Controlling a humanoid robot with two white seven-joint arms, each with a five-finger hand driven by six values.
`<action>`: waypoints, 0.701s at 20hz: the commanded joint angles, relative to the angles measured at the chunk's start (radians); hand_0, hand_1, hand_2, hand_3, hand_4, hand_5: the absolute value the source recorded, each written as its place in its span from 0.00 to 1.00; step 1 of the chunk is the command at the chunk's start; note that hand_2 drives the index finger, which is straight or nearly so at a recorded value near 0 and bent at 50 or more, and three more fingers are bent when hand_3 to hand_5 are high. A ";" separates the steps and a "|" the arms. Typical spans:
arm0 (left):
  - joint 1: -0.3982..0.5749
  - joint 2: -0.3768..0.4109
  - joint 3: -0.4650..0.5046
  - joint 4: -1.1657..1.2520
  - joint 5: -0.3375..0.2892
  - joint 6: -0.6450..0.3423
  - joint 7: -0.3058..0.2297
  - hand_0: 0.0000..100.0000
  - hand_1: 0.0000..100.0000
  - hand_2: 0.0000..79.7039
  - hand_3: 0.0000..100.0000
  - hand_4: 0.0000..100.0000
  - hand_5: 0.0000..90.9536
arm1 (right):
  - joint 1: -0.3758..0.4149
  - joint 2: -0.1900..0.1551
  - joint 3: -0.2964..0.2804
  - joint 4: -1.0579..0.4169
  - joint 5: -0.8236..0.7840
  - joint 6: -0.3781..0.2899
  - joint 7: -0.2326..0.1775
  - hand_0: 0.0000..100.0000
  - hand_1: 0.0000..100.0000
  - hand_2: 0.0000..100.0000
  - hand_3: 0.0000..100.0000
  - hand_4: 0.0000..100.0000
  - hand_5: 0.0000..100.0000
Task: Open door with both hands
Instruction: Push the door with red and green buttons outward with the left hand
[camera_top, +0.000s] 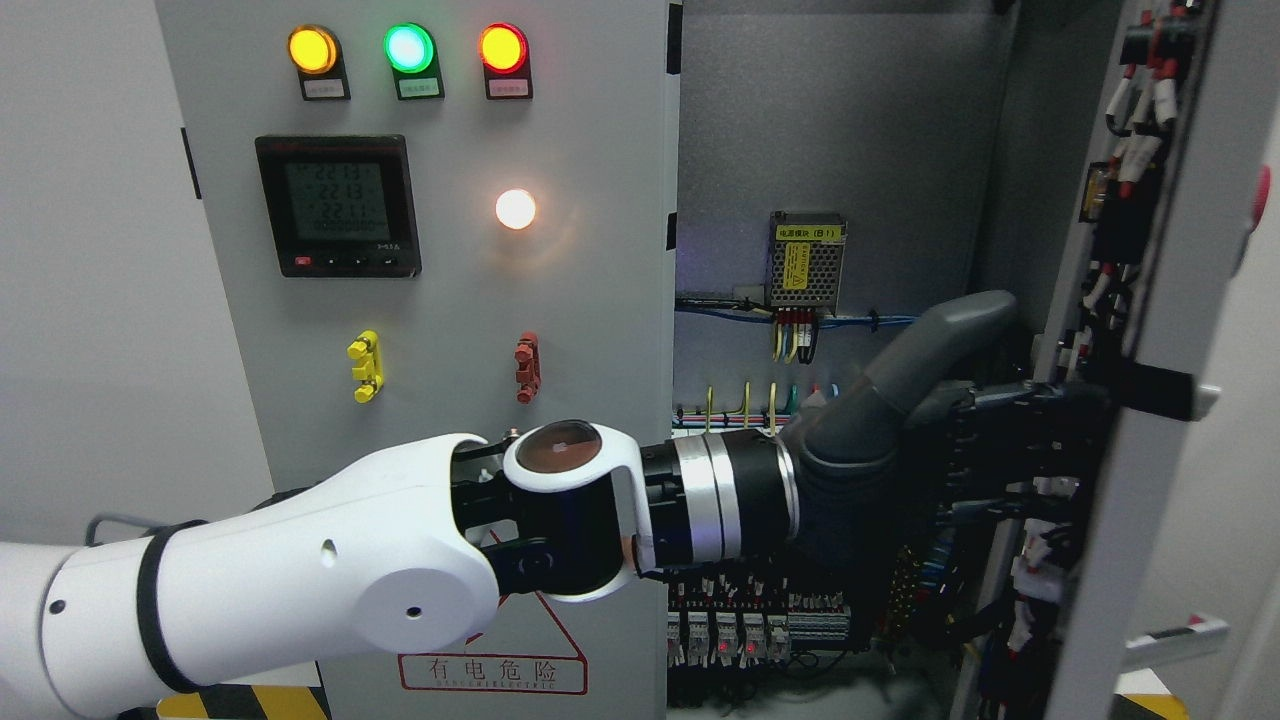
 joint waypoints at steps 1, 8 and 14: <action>-0.014 -0.232 0.019 0.004 -0.006 0.001 0.005 0.00 0.00 0.00 0.00 0.00 0.00 | 0.001 0.000 0.015 0.000 -0.032 0.000 0.000 0.00 0.00 0.00 0.00 0.00 0.00; -0.013 -0.390 0.022 0.100 -0.014 -0.026 0.133 0.00 0.00 0.00 0.00 0.00 0.00 | -0.001 0.000 0.015 0.000 -0.032 0.000 0.000 0.00 0.00 0.00 0.00 0.00 0.00; -0.016 -0.485 0.016 0.274 -0.012 -0.039 0.133 0.00 0.00 0.00 0.00 0.00 0.00 | -0.001 0.000 0.015 0.000 -0.032 0.000 0.000 0.00 0.00 0.00 0.00 0.00 0.00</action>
